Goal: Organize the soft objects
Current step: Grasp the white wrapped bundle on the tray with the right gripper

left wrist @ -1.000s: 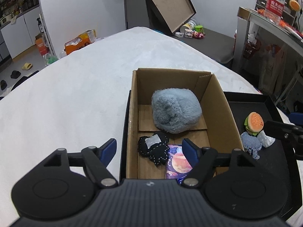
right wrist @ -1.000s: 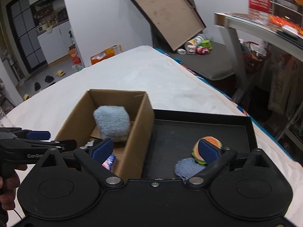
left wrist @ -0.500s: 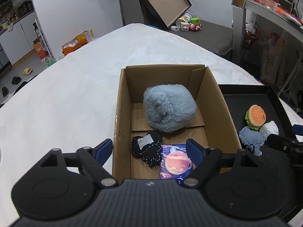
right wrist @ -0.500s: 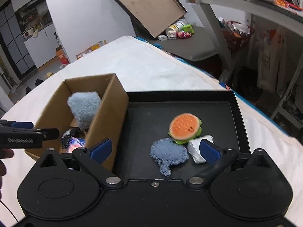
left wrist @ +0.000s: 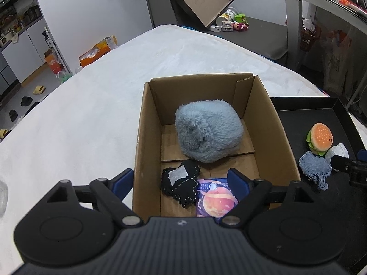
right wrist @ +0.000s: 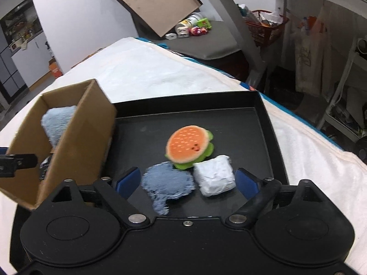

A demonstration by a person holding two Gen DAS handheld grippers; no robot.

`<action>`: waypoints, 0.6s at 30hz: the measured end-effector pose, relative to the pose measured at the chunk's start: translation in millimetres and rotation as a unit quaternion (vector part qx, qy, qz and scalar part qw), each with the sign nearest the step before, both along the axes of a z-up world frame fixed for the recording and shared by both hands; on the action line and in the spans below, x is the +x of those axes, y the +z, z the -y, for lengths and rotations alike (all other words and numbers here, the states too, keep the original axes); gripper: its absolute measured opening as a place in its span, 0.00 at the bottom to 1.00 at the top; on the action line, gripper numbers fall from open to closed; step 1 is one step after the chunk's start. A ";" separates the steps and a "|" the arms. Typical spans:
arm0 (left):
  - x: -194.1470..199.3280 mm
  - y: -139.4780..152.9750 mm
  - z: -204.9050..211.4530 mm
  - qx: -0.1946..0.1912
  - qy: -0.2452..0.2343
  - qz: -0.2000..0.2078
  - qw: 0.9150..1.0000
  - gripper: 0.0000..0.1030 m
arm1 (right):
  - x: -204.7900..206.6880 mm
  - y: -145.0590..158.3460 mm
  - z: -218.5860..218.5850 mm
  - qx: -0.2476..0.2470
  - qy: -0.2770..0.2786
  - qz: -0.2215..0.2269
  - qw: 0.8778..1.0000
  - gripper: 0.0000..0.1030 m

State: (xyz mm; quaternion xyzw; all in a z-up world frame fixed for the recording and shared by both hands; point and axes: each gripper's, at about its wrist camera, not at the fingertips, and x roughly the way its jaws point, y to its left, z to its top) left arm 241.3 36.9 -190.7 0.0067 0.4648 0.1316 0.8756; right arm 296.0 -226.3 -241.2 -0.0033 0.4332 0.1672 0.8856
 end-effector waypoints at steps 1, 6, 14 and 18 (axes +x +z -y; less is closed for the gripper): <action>0.8 -0.8 0.2 0.002 0.001 -0.002 1.000 0.86 | 2.1 -1.9 1.3 0.000 -0.002 -0.002 1.000 0.84; 2.9 -2.4 1.7 0.009 -0.001 -0.006 1.000 0.87 | 12.0 -11.3 4.5 -0.011 -0.006 -0.009 1.000 0.73; 4.3 -4.1 3.1 0.015 -0.005 -0.011 1.000 0.87 | 24.6 -30.0 7.0 -0.048 -0.015 -0.041 0.998 0.41; 3.7 -3.4 3.0 0.012 -0.006 -0.010 1.000 0.87 | 23.2 -26.0 9.9 -0.052 -0.018 -0.039 0.998 0.41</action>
